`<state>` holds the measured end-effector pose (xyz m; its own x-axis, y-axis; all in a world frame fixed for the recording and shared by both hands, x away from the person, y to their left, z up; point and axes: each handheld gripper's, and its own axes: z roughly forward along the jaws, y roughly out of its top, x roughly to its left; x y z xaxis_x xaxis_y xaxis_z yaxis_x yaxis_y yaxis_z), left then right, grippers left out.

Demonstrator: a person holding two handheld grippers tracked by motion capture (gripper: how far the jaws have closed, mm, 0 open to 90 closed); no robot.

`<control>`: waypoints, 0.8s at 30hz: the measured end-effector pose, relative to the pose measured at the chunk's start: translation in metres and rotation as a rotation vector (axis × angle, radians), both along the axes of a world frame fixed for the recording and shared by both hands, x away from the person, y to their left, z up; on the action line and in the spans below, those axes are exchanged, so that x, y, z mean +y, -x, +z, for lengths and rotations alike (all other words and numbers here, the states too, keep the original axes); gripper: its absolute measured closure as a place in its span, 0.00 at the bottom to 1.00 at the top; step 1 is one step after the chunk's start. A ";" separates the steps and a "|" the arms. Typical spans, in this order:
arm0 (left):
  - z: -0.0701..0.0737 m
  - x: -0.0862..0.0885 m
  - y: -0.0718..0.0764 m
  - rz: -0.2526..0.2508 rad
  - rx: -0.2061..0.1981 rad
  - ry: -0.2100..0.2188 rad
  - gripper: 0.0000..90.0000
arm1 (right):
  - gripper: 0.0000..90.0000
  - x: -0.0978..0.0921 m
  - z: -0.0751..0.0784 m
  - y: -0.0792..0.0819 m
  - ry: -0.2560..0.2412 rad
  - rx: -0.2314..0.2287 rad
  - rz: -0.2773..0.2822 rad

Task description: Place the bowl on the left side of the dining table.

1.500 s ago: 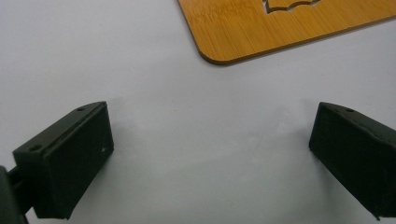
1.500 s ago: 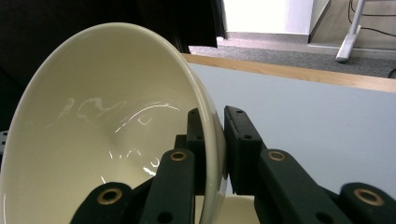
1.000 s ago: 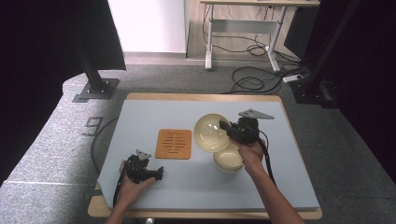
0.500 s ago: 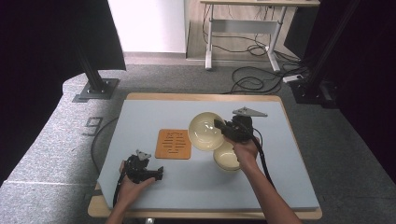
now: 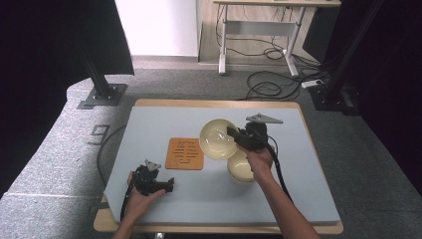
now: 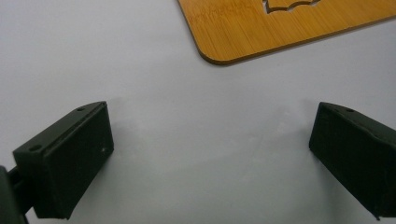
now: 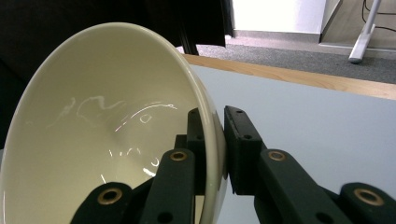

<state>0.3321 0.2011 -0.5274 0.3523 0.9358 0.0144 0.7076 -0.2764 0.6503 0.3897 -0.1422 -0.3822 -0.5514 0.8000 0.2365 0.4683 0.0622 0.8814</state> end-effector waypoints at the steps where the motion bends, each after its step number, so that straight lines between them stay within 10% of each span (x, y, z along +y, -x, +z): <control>1: 0.000 0.000 0.000 0.000 -0.001 0.001 0.00 | 0.90 0.000 0.001 0.000 -0.003 0.001 0.001; 24: 0.000 0.000 0.001 0.001 -0.002 0.001 0.00 | 0.90 0.021 0.000 -0.001 0.005 0.004 0.023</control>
